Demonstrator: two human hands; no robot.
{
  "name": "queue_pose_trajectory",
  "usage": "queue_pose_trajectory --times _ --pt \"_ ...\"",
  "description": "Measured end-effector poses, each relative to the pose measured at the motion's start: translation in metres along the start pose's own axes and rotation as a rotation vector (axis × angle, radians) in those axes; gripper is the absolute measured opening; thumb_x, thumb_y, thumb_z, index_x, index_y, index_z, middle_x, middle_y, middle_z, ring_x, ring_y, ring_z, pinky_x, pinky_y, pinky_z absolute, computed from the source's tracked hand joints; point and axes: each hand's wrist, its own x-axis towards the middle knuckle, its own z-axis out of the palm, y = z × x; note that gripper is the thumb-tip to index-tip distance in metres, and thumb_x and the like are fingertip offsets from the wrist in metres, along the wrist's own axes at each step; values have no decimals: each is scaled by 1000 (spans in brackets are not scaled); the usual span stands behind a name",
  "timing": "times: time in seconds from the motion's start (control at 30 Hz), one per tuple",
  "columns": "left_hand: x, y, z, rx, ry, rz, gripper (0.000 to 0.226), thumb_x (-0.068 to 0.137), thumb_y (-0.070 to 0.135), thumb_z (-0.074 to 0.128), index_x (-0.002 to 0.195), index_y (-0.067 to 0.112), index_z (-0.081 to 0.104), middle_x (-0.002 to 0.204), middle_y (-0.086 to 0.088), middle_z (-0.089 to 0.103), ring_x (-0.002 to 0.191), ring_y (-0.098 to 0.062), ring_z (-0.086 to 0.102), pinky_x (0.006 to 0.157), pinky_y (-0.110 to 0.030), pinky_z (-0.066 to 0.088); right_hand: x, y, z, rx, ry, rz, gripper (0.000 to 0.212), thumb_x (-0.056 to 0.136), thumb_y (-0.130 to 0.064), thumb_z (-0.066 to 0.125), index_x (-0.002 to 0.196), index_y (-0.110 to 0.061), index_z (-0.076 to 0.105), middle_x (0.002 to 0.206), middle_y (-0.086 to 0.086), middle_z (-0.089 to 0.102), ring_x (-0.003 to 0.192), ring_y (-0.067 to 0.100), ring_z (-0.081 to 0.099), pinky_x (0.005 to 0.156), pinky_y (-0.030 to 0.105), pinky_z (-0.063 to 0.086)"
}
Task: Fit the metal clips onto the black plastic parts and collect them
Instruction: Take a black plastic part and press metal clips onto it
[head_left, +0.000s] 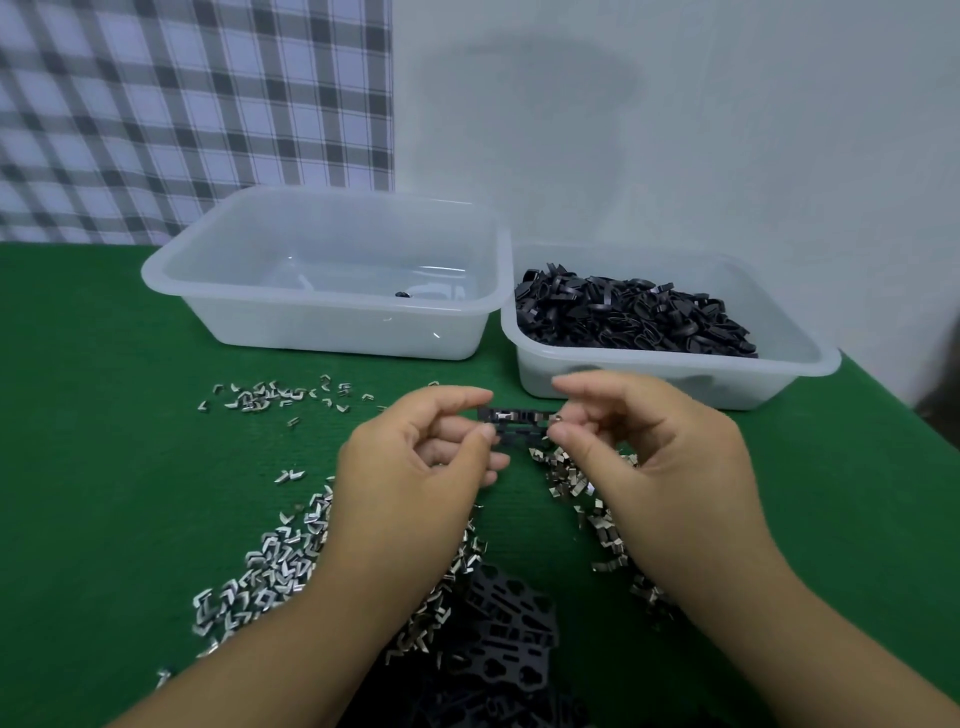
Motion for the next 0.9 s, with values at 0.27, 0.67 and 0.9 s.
queue_pose_trajectory --times 0.27,0.67,0.9 --pt "-2 0 2 4 -39 24 30 80 -5 67 83 24 70 67 -3 73 62 -14 72 58 -19 56 0 8 -1 -236 73 -219 12 72 -4 76 78 -14 72 72 -8 65 70 2 55 69 9 43" --pt "-3 2 3 -28 -75 29 30 79 -6 68 77 23 73 66 -4 73 61 -16 72 56 -18 55 0 12 -1 -286 35 -226 9 73 -7 76 73 -13 69 75 -5 58 76 16 56 70 14 40" --pt "-4 3 1 33 -122 51 32 80 -9 66 78 22 72 68 -1 72 60 -11 71 57 -16 54 2 11 -2 -328 -27 -224 10 71 -9 78 72 -13 69 74 -4 59 75 16 55 68 22 43"
